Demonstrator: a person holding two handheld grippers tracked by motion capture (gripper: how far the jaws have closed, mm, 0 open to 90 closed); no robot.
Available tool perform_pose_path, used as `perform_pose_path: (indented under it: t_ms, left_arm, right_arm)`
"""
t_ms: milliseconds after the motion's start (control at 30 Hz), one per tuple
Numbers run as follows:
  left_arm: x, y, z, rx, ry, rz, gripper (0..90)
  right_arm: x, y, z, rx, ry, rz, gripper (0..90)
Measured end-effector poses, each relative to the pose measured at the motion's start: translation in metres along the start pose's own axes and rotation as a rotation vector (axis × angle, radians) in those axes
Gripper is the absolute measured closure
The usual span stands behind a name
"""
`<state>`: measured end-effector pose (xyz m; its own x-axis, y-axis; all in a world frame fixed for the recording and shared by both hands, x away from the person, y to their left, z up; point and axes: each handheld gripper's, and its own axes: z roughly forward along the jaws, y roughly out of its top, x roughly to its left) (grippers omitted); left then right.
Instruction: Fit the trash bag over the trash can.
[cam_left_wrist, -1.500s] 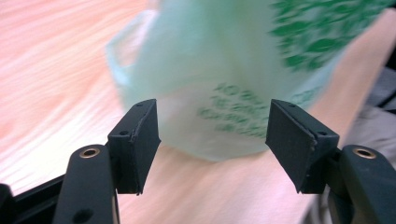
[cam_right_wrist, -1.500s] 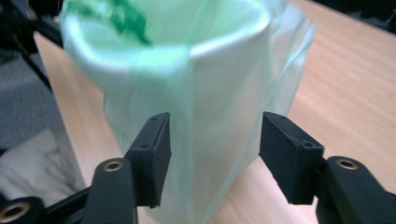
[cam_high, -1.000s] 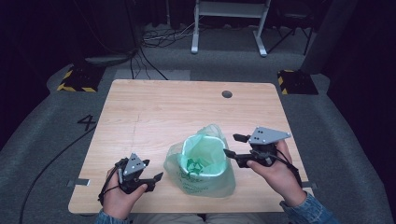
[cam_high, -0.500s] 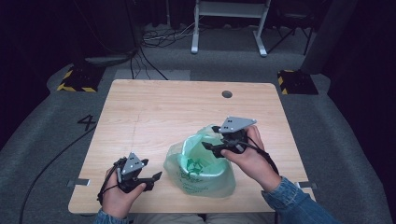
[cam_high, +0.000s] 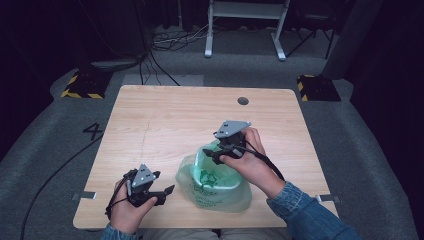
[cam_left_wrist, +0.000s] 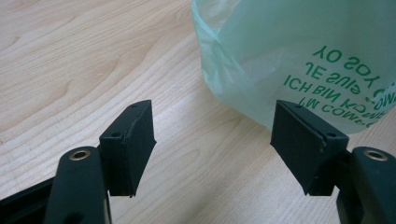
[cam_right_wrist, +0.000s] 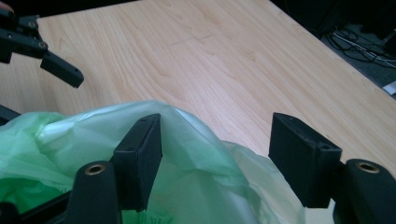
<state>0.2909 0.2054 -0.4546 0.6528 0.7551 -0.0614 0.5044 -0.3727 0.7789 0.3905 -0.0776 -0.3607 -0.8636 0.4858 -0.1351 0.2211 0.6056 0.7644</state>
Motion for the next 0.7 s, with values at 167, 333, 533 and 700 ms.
perform_pose_path:
  t_ms: [167, 333, 533, 700]
  left_arm:
    - [0.0, 0.0, 0.001, 0.004, -0.001, 0.006, 30.1]
    - [-0.002, 0.0, 0.003, 0.007, -0.01, 0.003, 30.0]
    - [-0.003, 0.0, 0.004, 0.01, -0.011, 0.004, 30.0]
    - [-0.003, 0.0, 0.004, 0.016, -0.012, 0.011, 30.0]
  right_arm:
    - [0.004, 0.002, 0.009, 0.047, 0.0, -0.026, 35.3]
    - [0.006, 0.002, 0.017, 0.107, -0.015, -0.051, 35.0]
    - [0.008, 0.0, 0.024, 0.167, -0.05, -0.075, 33.4]
    - [0.008, -0.003, 0.026, 0.184, -0.068, -0.1, 32.3]
